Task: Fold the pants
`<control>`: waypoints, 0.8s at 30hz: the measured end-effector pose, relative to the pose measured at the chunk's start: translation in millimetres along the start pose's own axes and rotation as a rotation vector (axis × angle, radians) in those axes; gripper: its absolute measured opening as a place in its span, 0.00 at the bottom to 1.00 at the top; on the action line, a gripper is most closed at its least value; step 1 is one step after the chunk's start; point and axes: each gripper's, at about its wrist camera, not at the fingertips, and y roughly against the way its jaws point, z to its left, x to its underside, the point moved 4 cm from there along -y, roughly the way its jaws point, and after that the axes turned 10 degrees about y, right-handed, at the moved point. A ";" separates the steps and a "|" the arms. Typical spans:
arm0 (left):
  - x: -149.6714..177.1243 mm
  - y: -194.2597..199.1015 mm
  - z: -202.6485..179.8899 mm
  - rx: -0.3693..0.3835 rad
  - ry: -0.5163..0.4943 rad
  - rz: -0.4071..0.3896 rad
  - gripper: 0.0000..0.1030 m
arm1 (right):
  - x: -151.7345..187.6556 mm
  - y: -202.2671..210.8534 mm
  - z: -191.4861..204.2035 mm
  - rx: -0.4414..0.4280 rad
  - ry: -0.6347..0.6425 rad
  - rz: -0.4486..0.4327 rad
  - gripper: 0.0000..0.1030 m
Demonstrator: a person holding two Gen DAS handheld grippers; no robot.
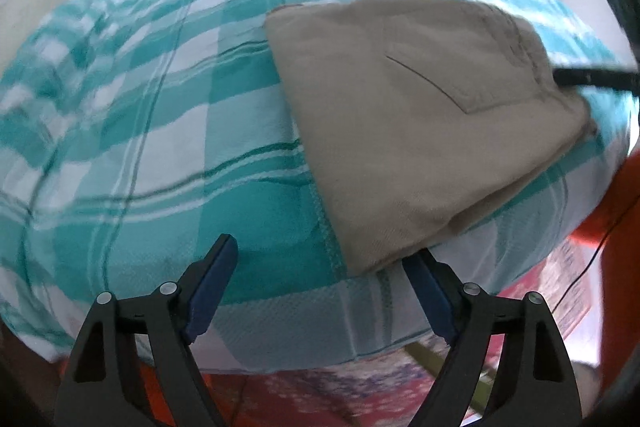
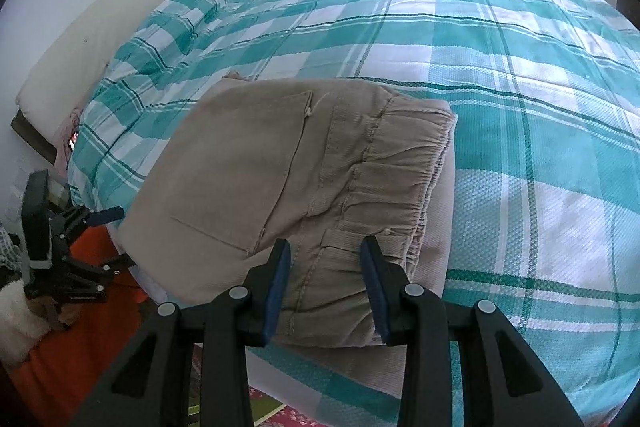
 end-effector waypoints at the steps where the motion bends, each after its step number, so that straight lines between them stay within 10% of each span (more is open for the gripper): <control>1: 1.3 1.6 6.4 0.009 0.041 0.005 0.84 | -0.1 -0.3 -0.1 -0.002 -0.001 -0.001 0.36; 6: 4.9 8.7 28.8 0.037 0.176 0.022 0.83 | 1.0 -1.9 -0.6 -0.007 0.006 -0.006 0.36; 24: 3.4 21.9 38.0 -0.210 0.099 0.010 0.78 | 4.7 -1.7 -3.2 -0.015 -0.009 -0.026 0.36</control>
